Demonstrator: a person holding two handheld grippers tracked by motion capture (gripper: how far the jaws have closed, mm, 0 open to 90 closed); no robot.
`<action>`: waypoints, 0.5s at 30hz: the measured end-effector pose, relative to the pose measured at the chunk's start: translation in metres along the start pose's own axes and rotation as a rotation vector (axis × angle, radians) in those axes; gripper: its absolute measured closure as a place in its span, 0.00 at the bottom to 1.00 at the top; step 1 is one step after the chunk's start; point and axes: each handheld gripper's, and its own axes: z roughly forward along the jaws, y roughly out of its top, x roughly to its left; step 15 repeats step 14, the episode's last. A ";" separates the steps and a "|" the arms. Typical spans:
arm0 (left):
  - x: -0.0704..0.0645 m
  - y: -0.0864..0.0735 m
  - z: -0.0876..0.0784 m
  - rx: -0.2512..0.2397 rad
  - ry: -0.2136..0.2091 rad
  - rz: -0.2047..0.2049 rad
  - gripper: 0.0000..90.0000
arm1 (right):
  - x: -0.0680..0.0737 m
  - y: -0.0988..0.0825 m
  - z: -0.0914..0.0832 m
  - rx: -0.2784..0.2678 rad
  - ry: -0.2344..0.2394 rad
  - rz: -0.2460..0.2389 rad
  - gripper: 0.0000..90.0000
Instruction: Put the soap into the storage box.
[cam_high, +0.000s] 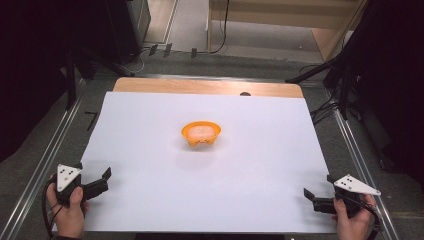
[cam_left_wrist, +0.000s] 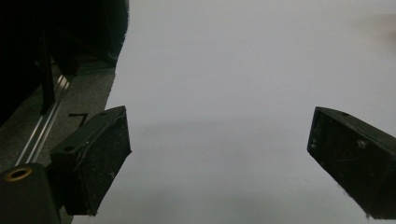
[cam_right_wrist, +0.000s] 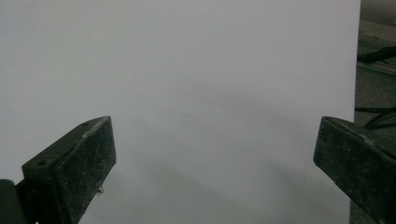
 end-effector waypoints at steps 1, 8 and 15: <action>0.000 0.000 0.000 0.000 0.001 0.001 0.07 | 0.000 0.000 0.001 0.009 0.002 -0.005 0.00; -0.001 0.000 0.001 0.003 0.007 0.004 0.07 | -0.003 -0.001 0.002 0.011 0.019 0.025 0.00; -0.001 0.000 0.001 0.004 0.010 0.002 0.08 | -0.002 -0.001 0.002 0.012 -0.011 0.028 0.00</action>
